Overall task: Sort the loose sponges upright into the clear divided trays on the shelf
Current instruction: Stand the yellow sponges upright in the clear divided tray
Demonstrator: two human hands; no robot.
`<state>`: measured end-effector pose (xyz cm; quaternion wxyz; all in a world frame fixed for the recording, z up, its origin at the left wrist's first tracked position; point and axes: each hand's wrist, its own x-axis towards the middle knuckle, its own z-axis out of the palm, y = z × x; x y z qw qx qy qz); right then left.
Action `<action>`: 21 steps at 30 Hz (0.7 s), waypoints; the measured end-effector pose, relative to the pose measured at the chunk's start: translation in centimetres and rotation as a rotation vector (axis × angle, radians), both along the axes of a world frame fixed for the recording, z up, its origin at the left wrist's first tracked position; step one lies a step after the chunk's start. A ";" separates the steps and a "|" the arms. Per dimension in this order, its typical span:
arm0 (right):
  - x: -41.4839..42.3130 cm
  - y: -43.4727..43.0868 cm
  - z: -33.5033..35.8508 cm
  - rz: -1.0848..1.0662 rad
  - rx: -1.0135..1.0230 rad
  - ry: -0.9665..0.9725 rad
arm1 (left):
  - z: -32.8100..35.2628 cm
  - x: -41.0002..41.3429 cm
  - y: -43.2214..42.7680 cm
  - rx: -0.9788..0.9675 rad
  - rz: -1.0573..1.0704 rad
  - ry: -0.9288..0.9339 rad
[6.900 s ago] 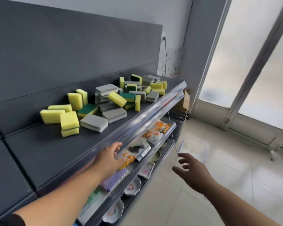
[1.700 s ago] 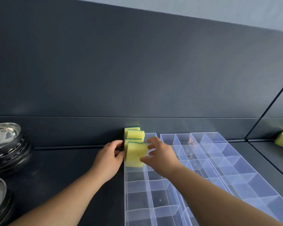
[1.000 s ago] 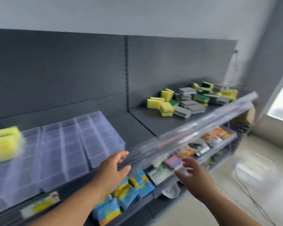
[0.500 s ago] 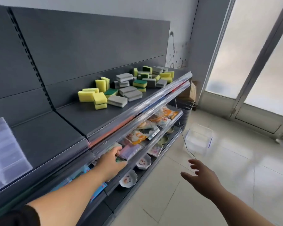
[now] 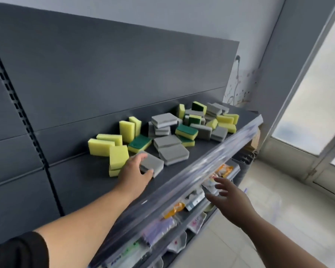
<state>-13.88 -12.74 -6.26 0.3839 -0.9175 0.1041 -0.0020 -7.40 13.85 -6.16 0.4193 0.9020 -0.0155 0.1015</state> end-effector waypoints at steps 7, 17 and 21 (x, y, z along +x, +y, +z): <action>11.1 1.2 0.6 0.154 0.020 -0.045 | -0.7 6.1 2.8 0.143 0.408 0.047; 25.3 -1.0 2.0 0.367 -0.089 -0.152 | 1.5 10.4 -0.4 0.144 0.650 0.186; 29.6 -2.4 2.0 0.509 -0.236 -0.165 | 1.8 12.4 -4.7 0.105 0.636 0.138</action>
